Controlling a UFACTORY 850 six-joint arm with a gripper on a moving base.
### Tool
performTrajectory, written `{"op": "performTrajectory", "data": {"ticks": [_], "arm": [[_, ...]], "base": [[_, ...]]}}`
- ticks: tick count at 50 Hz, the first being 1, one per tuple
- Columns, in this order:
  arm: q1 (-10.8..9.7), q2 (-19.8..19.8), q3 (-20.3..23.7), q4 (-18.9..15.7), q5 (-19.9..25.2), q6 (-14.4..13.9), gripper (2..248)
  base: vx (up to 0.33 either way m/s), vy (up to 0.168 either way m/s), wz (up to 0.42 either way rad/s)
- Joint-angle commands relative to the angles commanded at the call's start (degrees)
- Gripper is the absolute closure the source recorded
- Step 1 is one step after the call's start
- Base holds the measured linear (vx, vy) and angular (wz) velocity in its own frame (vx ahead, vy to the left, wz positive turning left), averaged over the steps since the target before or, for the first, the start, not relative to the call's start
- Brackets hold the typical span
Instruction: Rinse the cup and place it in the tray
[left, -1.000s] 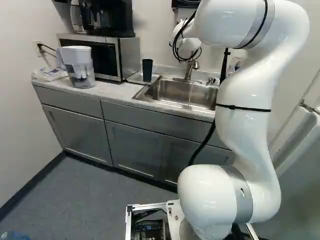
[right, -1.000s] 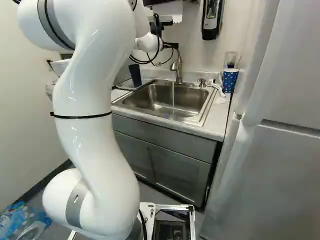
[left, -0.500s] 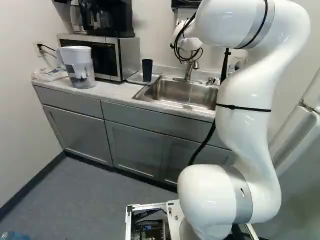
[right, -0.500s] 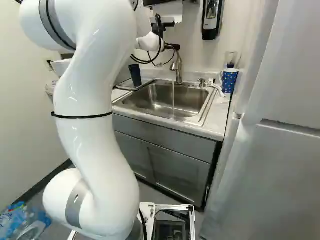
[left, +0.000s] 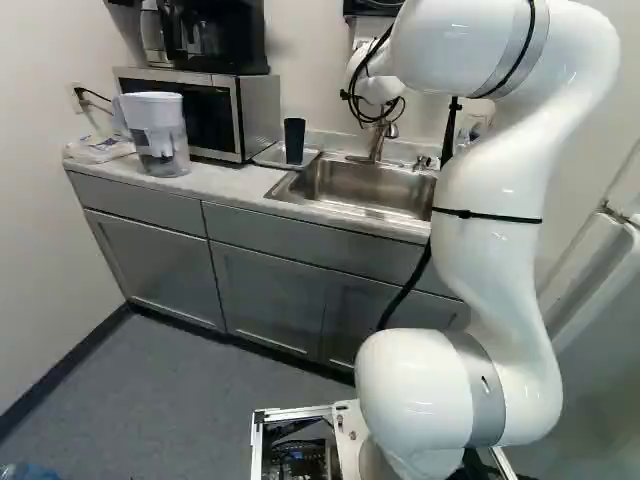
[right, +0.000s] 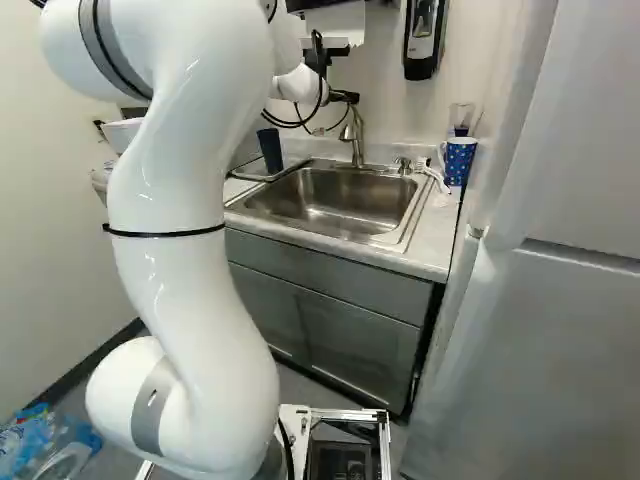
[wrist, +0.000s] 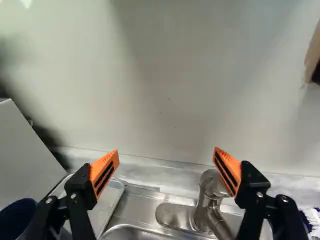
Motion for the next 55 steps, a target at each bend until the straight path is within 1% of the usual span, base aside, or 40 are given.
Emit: {"op": "performTrajectory", "data": {"ticks": [16,28,45,55], "arm": [[0.0,0.0,0.0,0.0,0.14,0.0,3],[0.01,0.16,0.19,0.0,2.5,0.0,3],[0.4,1.65,1.97,0.0,4.73,0.0,3],[0.8,2.88,2.76,0.0,4.92,0.0,3]], "base": [[0.0,0.0,0.0],[0.0,0.0,0.0],[0.0,0.0,0.0],[0.0,0.0,0.0]]}}
